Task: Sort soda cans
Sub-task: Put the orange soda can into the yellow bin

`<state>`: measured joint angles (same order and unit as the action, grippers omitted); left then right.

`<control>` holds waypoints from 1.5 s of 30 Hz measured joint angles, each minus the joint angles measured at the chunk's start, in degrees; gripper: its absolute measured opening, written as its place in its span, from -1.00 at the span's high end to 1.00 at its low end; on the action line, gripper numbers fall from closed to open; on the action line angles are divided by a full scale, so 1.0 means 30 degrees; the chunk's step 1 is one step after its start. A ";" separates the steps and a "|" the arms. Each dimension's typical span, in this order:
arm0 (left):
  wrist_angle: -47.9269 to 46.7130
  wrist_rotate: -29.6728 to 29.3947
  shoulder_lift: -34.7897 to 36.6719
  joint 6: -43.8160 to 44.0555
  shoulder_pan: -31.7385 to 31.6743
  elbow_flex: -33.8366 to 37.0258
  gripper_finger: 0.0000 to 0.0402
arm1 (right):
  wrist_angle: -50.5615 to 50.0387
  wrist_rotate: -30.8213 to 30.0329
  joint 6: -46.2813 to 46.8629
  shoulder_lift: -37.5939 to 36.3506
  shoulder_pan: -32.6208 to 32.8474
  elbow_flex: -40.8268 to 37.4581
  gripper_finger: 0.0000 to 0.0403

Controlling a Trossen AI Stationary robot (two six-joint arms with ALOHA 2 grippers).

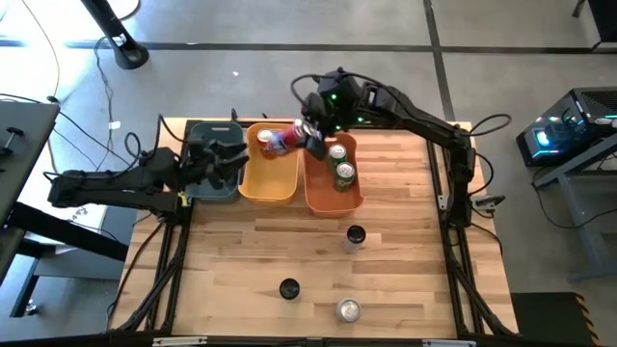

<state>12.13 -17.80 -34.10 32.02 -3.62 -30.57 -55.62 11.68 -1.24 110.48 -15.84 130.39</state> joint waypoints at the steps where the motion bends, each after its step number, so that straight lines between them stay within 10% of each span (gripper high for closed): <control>1: 0.0681 0.0438 -0.0255 0.0148 0.0000 0.0008 -0.74 | 0.1049 0.0216 0.0274 0.0000 0.0030 0.0000 -0.40; 8: 0.4651 0.2009 -0.1613 -0.0179 -0.0036 0.0000 -0.74 | 0.6238 0.2254 0.2005 -0.0007 0.0688 0.0013 -0.40; 45: 0.6785 0.2382 -0.3021 -0.4768 -0.0022 -0.0036 -0.74 | 0.5789 -0.1842 0.1423 -0.0831 0.3407 0.0001 -0.40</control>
<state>32.48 -10.65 -43.16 17.72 -3.68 -30.68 -38.25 6.15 3.03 107.98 -5.62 130.39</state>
